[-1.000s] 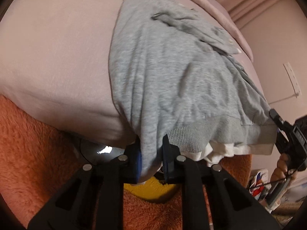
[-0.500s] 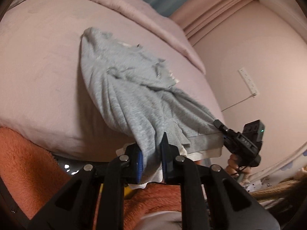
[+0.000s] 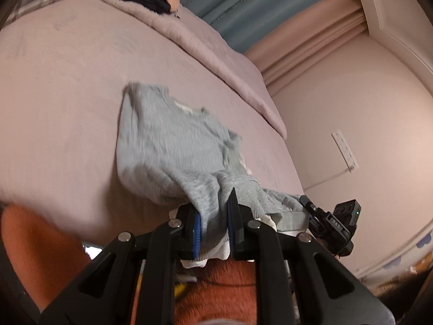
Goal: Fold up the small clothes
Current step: 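Lift the folded sweatshirt with both tools and fold it over, then lower the folded bundle onto the bed and open both tools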
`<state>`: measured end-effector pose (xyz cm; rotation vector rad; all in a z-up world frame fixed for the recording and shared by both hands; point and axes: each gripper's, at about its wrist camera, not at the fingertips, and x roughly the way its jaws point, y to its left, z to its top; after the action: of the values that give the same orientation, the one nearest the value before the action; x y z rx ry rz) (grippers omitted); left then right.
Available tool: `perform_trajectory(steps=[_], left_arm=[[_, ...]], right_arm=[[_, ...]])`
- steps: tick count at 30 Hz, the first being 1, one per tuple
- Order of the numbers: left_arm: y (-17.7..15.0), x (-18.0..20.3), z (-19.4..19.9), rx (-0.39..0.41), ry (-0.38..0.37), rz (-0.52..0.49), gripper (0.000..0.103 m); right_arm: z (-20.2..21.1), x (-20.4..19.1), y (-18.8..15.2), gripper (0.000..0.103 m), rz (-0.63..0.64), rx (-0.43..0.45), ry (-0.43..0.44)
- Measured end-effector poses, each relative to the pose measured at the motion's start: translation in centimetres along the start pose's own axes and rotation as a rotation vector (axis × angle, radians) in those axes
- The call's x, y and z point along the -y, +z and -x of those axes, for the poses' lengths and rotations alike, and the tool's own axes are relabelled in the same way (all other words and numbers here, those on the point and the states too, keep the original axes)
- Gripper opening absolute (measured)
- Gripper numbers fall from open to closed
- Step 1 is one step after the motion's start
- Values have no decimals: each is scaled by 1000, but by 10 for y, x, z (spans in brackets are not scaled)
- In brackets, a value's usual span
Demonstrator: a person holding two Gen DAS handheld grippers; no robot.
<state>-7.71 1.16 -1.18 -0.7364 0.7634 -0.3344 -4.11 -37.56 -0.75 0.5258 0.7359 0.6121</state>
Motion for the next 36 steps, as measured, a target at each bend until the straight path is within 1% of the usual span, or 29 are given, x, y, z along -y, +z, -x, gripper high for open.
perform_trajectory(steps=[3, 5, 7, 9, 11, 13, 14, 16, 18, 21, 22, 26, 29, 32, 36], left_arm=[[22, 3, -14, 25, 40, -31, 15], [35, 6, -27, 34, 83, -56, 15], [46, 7, -37, 42, 110, -81, 15], [59, 4, -52, 41, 149, -87, 15], [73, -1, -71, 35, 186, -85, 15], [79, -6, -84, 28, 210, -86, 16], [84, -10, -95, 19, 235, -80, 16], [89, -18, -113, 1, 265, -82, 16], [92, -26, -131, -19, 301, -79, 16], [98, -37, -149, -24, 350, -85, 16], [100, -39, -152, -25, 354, -83, 17], [106, -57, -166, -48, 376, -44, 18], [105, -66, -170, -50, 385, -21, 21], [103, -71, -172, -44, 388, -1, 21], [103, -69, -169, -41, 379, 8, 22]], right_arm=[[-23, -1, 20, 24, 38, -1, -56], [-36, 0, 30, 24, 51, -11, -63], [-51, -2, 43, 25, 67, -18, -84], [-63, -3, 52, 24, 92, -18, -99], [-76, -3, 61, 24, 107, -19, -138], [-89, -2, 68, 24, 120, -21, -174], [-96, 0, 70, 24, 126, -25, -191], [-112, 3, 75, 24, 135, -37, -241], [-129, 9, 76, 24, 140, -53, -292], [-145, 19, 77, 24, 147, -76, -359], [-153, 22, 75, 24, 156, -84, -389], [-166, 31, 75, 24, 167, -101, -452], [-174, 38, 77, 24, 164, -115, -477], [-178, 44, 76, 24, 161, -130, -499], [-183, 46, 76, 24, 167, -142, -527]])
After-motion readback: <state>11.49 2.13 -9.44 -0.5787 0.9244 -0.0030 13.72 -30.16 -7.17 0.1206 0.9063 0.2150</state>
